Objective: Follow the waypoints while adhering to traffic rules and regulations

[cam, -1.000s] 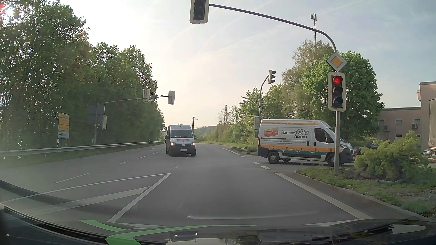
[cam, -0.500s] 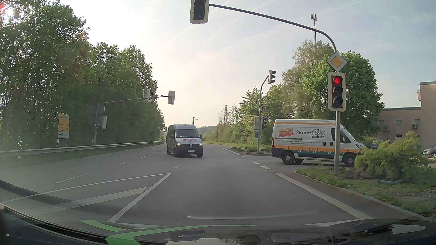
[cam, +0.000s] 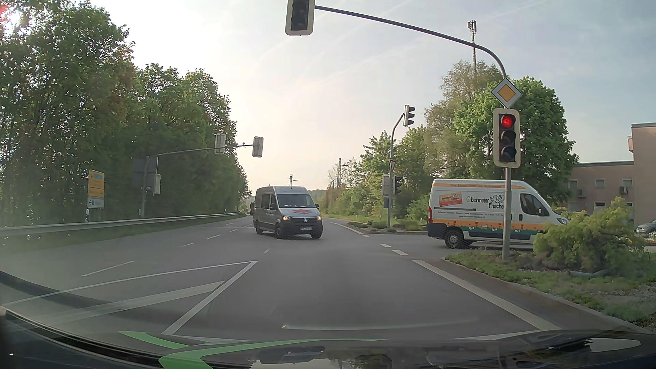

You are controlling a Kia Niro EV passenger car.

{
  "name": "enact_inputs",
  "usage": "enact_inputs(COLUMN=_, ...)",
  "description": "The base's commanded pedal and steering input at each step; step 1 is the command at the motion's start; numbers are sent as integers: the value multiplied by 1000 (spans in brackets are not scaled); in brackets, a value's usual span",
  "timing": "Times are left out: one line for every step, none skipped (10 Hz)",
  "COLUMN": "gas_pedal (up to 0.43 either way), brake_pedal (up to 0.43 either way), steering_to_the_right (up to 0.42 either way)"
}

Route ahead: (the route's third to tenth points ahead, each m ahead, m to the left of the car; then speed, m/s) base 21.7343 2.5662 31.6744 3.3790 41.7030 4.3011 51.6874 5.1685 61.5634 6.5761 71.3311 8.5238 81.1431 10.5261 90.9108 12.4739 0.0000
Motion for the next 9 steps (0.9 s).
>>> enact_inputs(gas_pedal=0, brake_pedal=250, steering_to_the_right=3)
enact_inputs(gas_pedal=0, brake_pedal=250, steering_to_the_right=2)
enact_inputs(gas_pedal=0, brake_pedal=250, steering_to_the_right=2)
enact_inputs(gas_pedal=0, brake_pedal=250, steering_to_the_right=2)
enact_inputs(gas_pedal=0, brake_pedal=250, steering_to_the_right=2)
enact_inputs(gas_pedal=0, brake_pedal=250, steering_to_the_right=3)
enact_inputs(gas_pedal=0, brake_pedal=250, steering_to_the_right=2)
enact_inputs(gas_pedal=0, brake_pedal=250, steering_to_the_right=2)
enact_inputs(gas_pedal=0, brake_pedal=250, steering_to_the_right=3)
